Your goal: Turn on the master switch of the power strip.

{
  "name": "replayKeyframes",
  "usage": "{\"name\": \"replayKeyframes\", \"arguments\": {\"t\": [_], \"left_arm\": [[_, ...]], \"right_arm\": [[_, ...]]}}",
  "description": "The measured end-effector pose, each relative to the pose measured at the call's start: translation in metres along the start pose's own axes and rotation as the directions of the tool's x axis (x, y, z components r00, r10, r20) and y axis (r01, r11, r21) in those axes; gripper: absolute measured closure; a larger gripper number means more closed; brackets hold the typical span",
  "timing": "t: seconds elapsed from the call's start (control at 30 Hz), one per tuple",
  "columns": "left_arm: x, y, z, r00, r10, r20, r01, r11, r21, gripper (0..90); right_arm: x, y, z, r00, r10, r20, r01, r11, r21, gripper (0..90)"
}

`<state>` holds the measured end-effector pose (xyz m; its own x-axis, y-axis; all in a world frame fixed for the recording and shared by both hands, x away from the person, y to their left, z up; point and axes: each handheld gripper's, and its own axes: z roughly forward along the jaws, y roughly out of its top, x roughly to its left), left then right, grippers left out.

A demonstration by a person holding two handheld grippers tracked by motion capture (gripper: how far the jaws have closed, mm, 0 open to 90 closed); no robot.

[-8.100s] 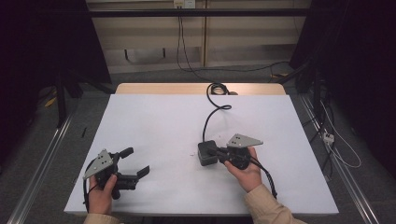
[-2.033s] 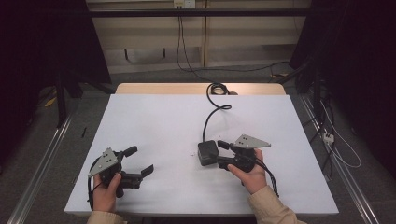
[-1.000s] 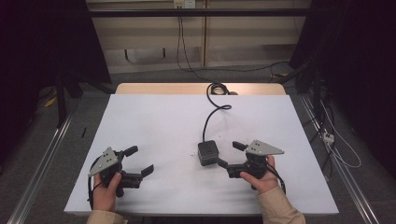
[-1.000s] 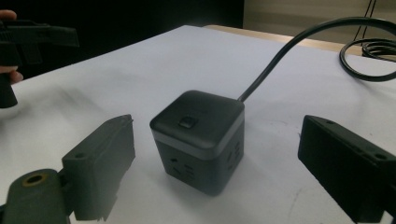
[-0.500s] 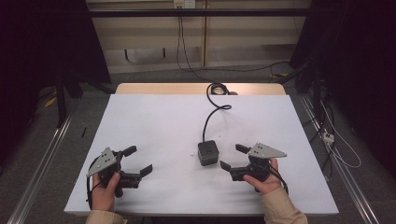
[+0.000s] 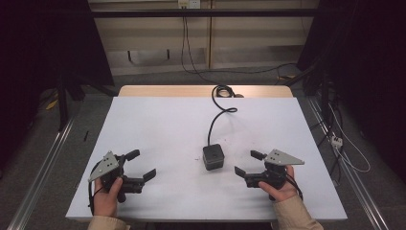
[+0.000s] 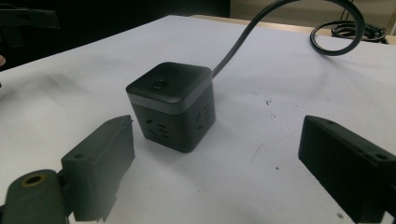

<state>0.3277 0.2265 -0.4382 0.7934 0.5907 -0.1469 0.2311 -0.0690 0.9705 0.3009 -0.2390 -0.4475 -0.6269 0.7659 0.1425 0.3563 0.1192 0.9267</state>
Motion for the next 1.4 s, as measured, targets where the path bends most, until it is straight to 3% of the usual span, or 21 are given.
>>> {"name": "replayKeyframes", "arguments": {"t": [1.4], "left_arm": [[-0.001, 0.0, 0.001, 1.0, 0.002, 0.0, -0.002, 1.0, 0.006, 1.9]], "right_arm": [[-0.02, -0.019, -0.041, 0.997, -0.001, 0.077, 0.001, 1.0, 0.011, 11.6]]}}
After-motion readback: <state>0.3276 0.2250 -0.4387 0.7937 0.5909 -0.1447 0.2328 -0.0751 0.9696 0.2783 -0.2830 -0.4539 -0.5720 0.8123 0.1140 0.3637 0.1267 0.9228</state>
